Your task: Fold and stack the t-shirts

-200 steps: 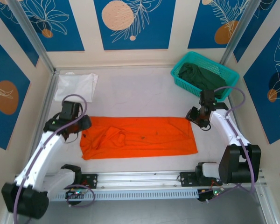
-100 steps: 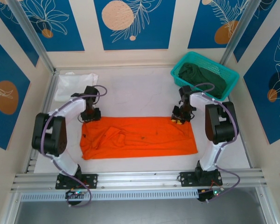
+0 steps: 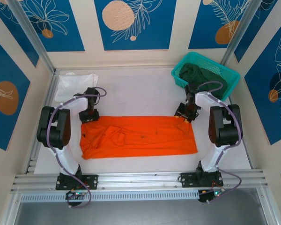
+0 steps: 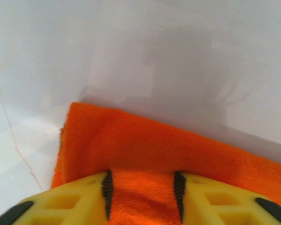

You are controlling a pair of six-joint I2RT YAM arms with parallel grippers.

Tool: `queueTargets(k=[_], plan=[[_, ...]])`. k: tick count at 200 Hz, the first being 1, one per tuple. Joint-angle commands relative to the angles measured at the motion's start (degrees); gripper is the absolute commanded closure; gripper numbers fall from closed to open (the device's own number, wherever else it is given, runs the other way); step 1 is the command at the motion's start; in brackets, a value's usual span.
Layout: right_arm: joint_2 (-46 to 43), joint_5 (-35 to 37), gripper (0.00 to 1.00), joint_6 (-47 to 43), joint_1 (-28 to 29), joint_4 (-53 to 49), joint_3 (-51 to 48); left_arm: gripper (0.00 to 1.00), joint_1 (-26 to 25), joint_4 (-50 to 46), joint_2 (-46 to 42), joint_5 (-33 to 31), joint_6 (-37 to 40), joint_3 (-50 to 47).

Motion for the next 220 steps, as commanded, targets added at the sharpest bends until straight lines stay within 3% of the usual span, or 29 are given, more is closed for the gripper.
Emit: queueTargets(k=[1, 18, 35, 58, 92, 166, 220], plan=[[-8.51, -1.86, 0.47, 1.06, -0.53, 0.47, -2.36, 0.44, 1.00, -1.88, -2.79, 0.45, 1.06, 3.06], [-12.30, -5.71, 0.46, 1.45, -2.29, 1.00, -6.17, 0.32, 0.93, -2.46, -6.27, 5.31, 1.47, 4.95], [-13.22, -10.25, 0.47, 1.61, -3.90, 0.32, -9.35, 0.29, 0.37, -4.71, -8.99, 8.50, 1.33, 6.21], [-13.55, -10.75, 0.48, 3.21, -5.57, -1.21, -13.34, 0.34, -0.91, -6.84, -12.67, 13.33, -0.21, 3.85], [-13.95, -12.14, 0.52, 5.20, -6.62, 1.07, -17.09, 0.45, -2.28, -2.54, -17.96, 22.95, -4.85, -8.31], [-18.60, -4.94, 0.55, 7.58, -7.41, -3.08, -20.54, 0.45, -2.48, 1.63, -18.81, 21.37, -8.84, -18.80], [-18.08, -5.45, 0.62, 8.07, -7.49, -2.00, -22.46, 0.46, -2.48, 2.87, -18.05, 21.56, -8.44, -19.61]])
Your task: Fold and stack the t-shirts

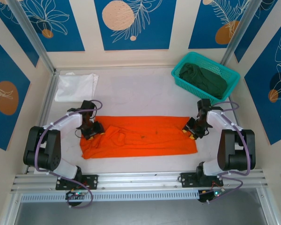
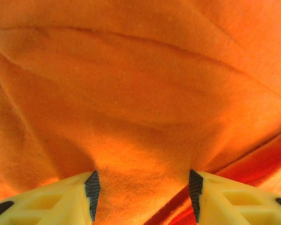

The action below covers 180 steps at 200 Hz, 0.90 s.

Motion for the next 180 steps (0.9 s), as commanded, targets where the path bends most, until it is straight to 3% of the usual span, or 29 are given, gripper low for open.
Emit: queueTargets(k=[1, 77, 93, 180], plan=[[0.66, 0.18, 0.62, 1.36, -0.26, -0.50, -1.11, 0.46, -0.29, 0.91, 0.17, 0.69, -0.38, -0.57], [6.43, -0.08, 0.76, 1.48, 0.26, 2.33, 1.04, 0.44, -0.30, -0.15, -0.30, -3.57, 0.66, 0.28], [6.33, -0.11, 0.84, 0.94, 0.18, 1.71, 1.89, 0.45, -0.22, -0.15, -0.04, -5.16, 0.43, 0.37], [3.05, 1.34, 0.95, -4.73, -2.75, -2.65, 5.97, 0.44, -0.29, 0.22, 2.85, -12.24, 1.81, -0.42]])
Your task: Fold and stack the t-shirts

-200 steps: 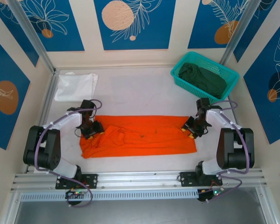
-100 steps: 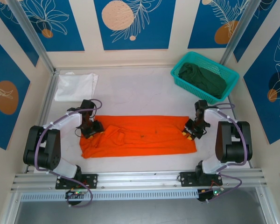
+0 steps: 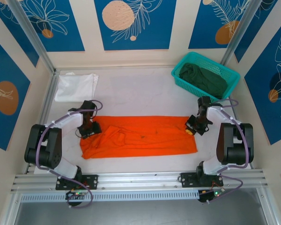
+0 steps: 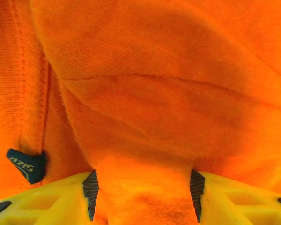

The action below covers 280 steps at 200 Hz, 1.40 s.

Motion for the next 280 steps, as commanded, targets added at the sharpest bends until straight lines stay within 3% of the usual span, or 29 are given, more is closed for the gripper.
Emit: queueTargets(k=[1, 64, 88, 110, 142, 172, 193, 211, 251, 280], plan=[[-1.47, 0.61, 0.96, -2.65, -1.34, -2.44, 2.12, 0.44, -0.29, -0.35, 1.08, -3.65, 1.23, -0.42], [-0.59, 2.80, 0.95, -9.54, -1.96, 3.07, 2.99, 0.44, -0.14, 0.06, 2.63, -5.48, 1.25, -0.53], [1.15, 4.34, 0.86, -9.34, -1.61, 4.38, 0.99, 0.45, -0.12, -0.01, 2.34, -4.89, 1.12, -0.02], [2.53, 6.00, 0.69, -7.68, -2.63, 2.63, 0.42, 0.44, -0.18, -0.19, 0.65, -2.61, 1.36, 1.17], [-2.63, 5.59, 0.52, -3.34, -3.57, -1.71, 3.02, 0.37, -0.16, -2.63, -2.74, 1.09, 1.95, 6.07], [-11.00, 3.05, 0.49, 4.28, -2.36, -1.92, 4.21, 0.35, -0.12, -6.94, -4.70, 0.12, 2.15, 12.64], [-13.76, -1.88, 0.55, 8.03, 4.33, 4.35, 3.73, 0.38, 0.06, -7.92, -3.55, 0.05, 2.85, 15.60], [-10.57, -6.29, 0.57, 7.24, 14.78, 12.12, 5.37, 0.44, 0.58, -7.82, -0.17, 0.92, 4.13, 17.20], [10.41, -16.35, 0.57, -0.81, 33.40, 16.57, 20.52, 0.52, 2.41, -8.74, 11.61, 4.04, 6.62, 21.63], [25.69, -20.18, 0.58, -7.68, 41.64, 12.26, 36.83, 0.53, 3.43, -9.73, 18.39, 4.32, 7.43, 24.69]])
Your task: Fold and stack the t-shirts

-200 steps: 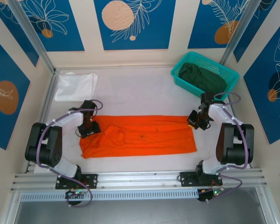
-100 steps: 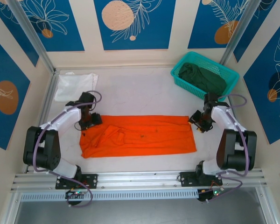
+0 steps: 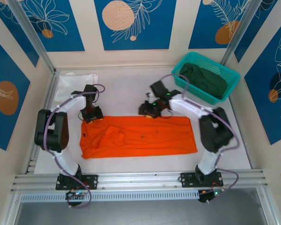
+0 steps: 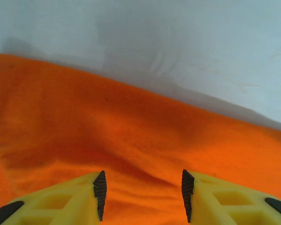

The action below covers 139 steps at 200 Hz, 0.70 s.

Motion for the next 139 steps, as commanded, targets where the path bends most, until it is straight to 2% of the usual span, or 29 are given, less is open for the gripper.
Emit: queueTargets(k=[1, 33, 59, 101, 139], plan=[[8.33, -7.70, 0.58, -6.95, 5.52, -2.02, 9.59, 0.53, 1.36, -2.99, 3.97, 1.82, 1.90, 3.31], [19.71, -10.98, 0.57, -9.67, 9.99, -5.17, 23.82, 0.54, 1.57, -3.21, 7.76, 2.29, 1.75, 5.69], [26.31, -10.27, 0.57, -11.64, 12.78, -10.21, 32.85, 0.54, 1.53, -3.28, 9.72, 2.26, 1.82, 6.48], [29.07, -6.36, 0.57, -10.95, 12.95, -11.08, 35.22, 0.54, 1.58, -2.66, 9.67, 2.39, 2.21, 5.53], [32.02, -7.48, 0.57, -11.02, 13.56, -11.91, 37.55, 0.54, 1.55, -2.42, 9.66, 2.87, 1.82, 5.40]])
